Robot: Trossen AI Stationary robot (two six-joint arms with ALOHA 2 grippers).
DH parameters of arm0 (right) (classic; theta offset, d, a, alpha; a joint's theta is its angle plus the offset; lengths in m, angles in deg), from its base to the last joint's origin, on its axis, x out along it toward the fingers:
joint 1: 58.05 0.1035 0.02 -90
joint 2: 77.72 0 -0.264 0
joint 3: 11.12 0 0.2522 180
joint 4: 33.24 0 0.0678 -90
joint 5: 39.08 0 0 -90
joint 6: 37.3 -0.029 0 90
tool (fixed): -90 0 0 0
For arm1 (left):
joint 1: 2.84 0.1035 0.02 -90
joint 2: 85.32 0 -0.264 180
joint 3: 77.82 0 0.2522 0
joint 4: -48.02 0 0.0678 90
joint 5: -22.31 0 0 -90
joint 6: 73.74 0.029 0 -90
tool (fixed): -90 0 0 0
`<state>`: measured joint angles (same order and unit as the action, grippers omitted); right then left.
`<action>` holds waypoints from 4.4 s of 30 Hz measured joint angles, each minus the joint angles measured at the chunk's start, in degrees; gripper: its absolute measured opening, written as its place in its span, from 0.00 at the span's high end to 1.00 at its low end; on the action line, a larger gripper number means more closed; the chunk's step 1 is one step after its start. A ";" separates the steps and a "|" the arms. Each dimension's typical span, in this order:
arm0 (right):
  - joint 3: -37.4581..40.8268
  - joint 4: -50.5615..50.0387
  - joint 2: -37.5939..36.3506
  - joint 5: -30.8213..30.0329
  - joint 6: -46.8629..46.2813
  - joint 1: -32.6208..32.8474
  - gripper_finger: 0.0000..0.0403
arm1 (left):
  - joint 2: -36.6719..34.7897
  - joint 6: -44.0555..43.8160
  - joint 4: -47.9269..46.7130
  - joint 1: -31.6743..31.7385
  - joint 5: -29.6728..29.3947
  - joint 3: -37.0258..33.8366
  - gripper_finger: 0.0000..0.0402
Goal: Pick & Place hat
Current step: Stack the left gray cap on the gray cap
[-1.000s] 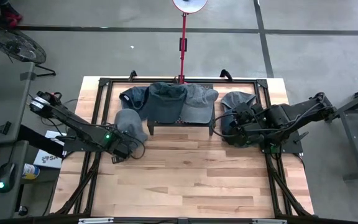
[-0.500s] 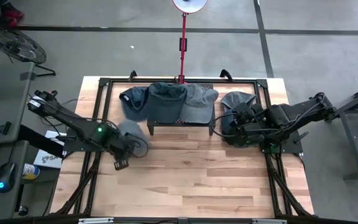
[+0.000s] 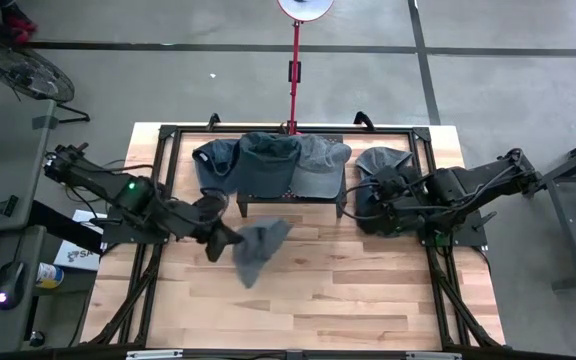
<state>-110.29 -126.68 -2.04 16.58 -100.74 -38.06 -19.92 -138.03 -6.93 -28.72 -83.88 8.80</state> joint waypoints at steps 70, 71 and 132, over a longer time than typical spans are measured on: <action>-0.02 73.32 6.63 -28.87 66.47 10.84 0.99 | 16.07 39.85 51.73 14.69 0.91 10.05 0.94; -0.02 73.36 6.43 -28.66 66.41 10.84 0.99 | 16.07 41.16 51.73 14.69 2.04 10.05 0.93; -0.02 62.77 -6.41 16.79 55.29 12.63 1.00 | 20.01 62.36 41.20 21.77 38.19 9.98 0.39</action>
<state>-110.31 -63.91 -8.45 33.38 -45.46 -25.43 0.08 -75.67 34.28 -6.96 -45.69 18.78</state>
